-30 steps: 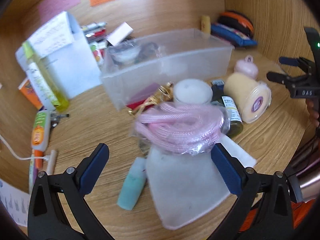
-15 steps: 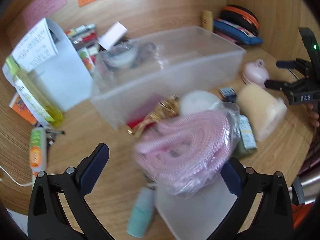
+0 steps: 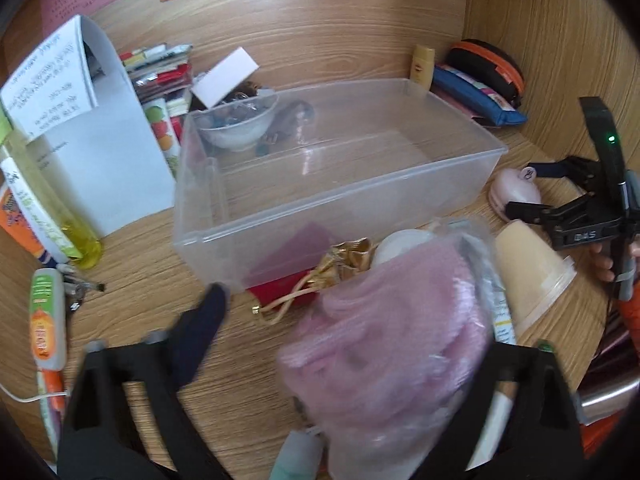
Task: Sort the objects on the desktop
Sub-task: 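Grasp pink rope bag with left tool while right tool grasps pink jar, then carry both items into the clear box and open both tools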
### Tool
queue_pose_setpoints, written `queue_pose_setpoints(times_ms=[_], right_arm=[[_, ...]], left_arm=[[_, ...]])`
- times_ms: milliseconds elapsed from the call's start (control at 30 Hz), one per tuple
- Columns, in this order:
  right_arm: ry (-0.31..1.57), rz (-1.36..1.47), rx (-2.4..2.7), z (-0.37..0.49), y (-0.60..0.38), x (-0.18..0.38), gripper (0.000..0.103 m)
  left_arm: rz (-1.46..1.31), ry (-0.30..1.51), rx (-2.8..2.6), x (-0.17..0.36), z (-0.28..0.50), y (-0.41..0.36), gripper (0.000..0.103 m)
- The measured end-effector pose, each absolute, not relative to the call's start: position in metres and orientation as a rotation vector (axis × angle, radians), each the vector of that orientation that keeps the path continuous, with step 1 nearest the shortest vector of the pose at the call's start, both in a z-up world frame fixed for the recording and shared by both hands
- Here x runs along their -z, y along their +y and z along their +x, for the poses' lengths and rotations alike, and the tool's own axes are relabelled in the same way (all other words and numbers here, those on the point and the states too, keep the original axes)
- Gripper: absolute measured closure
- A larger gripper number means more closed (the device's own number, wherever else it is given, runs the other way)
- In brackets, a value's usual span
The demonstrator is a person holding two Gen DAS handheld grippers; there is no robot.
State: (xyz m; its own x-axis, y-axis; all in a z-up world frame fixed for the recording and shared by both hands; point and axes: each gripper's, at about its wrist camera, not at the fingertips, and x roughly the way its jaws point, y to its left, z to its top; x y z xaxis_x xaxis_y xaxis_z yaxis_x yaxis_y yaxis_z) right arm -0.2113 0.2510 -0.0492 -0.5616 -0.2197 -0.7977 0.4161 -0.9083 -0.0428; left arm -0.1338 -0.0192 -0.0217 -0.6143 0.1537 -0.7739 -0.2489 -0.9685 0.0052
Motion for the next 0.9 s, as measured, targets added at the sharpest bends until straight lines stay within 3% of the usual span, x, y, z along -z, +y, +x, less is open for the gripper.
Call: queue_pose_setpoints(times_ms=[33,133,167,233,333,900], right_arm=[[0.311,1.232,2.462,-0.213,0.251,0.051,0.019],[0.272,1.255,2.436,-0.217,0.252,0.054,0.025],[0.261,1.252,2.427,-0.216,0.252,0.055,0.028],[0.261,1.237,2.415,-0.215,0.251,0.056,0.043],[0.254,1.231,2.414,-0.214,0.25,0.056,0.043],[0.164,1.036,2.51,-0.195,0.255,-0.005,0.043]], left_arm=[[-1.252,0.148,-2.617,0.022,-0.135,-0.018,0.039],[-1.238,0.13,-2.612,0.022,-0.134,-0.016,0.049],[-1.219,0.136,-2.623,0.02,-0.132,-0.015,0.058],[-1.188,0.149,-2.637,0.014,-0.127,-0.014,0.073],[-1.148,0.173,-2.664,0.006,-0.119,-0.014,0.081],[-0.953,-0.022,-2.807,-0.053,-0.097,-0.061,0.083]])
